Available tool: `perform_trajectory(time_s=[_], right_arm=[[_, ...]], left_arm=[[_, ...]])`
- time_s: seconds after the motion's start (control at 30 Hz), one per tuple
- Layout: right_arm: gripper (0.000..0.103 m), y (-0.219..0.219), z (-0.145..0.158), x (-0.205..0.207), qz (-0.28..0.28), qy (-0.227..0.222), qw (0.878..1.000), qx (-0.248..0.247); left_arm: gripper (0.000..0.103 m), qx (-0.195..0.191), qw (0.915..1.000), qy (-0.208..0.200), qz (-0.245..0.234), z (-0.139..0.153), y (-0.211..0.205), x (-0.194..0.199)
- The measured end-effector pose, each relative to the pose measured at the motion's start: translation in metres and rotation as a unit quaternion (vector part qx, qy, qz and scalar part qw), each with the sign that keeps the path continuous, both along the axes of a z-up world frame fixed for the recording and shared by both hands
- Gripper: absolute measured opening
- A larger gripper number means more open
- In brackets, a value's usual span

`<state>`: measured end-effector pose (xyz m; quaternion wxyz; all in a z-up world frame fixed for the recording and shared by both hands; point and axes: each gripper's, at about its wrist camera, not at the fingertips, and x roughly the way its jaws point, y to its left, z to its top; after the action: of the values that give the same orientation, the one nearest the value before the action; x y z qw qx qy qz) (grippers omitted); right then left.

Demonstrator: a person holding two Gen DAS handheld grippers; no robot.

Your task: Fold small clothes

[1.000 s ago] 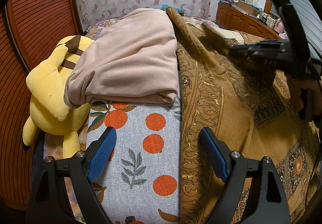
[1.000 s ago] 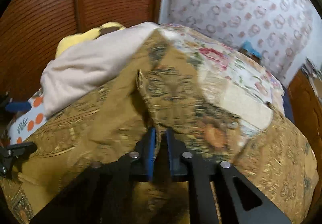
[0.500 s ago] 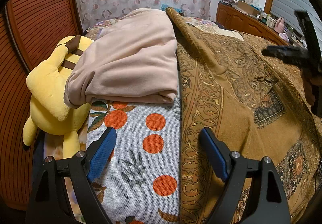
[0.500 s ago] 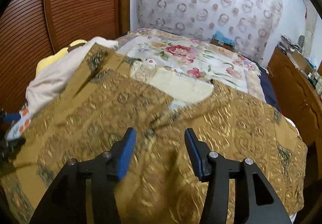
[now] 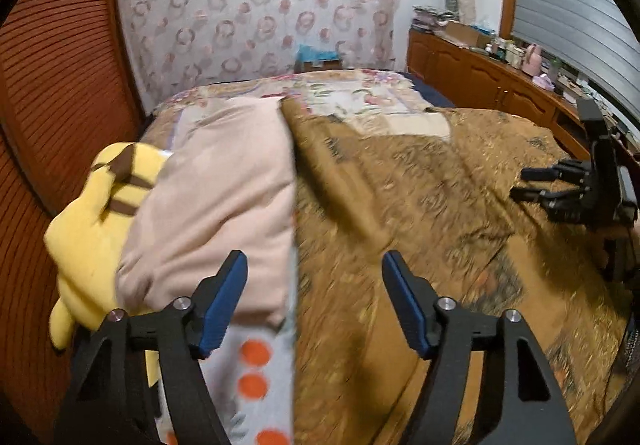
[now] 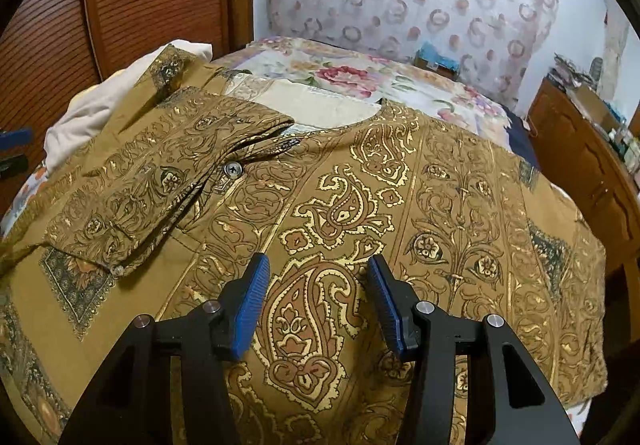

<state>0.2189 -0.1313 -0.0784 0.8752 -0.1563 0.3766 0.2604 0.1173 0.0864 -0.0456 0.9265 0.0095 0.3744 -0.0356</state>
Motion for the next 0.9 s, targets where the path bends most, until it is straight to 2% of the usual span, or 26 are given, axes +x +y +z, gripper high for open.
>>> perform_trajectory(time_s=[0.2, 0.4, 0.53, 0.57, 0.63, 0.7, 0.8, 0.9], right_arm=[[0.056, -0.005, -0.003, 0.004, -0.005, 0.007, 1.0, 0.014], [0.059, -0.004, -0.005, 0.006, -0.011, 0.004, 1.0, 0.01], [0.06, -0.004, -0.005, 0.005, -0.011, 0.003, 1.0, 0.009], [0.06, -0.004, -0.005, 0.005, -0.01, 0.003, 1.0, 0.008], [0.06, -0.004, -0.005, 0.005, -0.01, 0.002, 1.0, 0.008], [0.06, -0.004, -0.005, 0.005, -0.01, 0.003, 1.0, 0.009], [0.06, -0.004, -0.005, 0.005, -0.01, 0.003, 1.0, 0.009], [0.06, -0.004, -0.005, 0.005, -0.01, 0.003, 1.0, 0.009]], left_arm=[[0.066, -0.005, 0.9998, 0.015, -0.01, -0.009, -0.013, 0.048], [0.044, -0.009, 0.9983, 0.057, -0.01, -0.029, -0.018, 0.083], [0.043, -0.012, 0.9967, 0.079, -0.006, -0.036, -0.019, 0.094], [0.04, -0.013, 0.9966, 0.081, -0.009, -0.037, -0.019, 0.095], [0.01, -0.015, 0.9961, 0.085, -0.019, -0.036, -0.02, 0.096], [0.005, -0.016, 0.9961, 0.082, -0.028, -0.03, -0.018, 0.093], [0.005, -0.021, 0.998, 0.053, -0.026, -0.005, -0.006, 0.084], [0.004, -0.006, 0.9996, 0.026, -0.005, 0.022, 0.014, 0.076]])
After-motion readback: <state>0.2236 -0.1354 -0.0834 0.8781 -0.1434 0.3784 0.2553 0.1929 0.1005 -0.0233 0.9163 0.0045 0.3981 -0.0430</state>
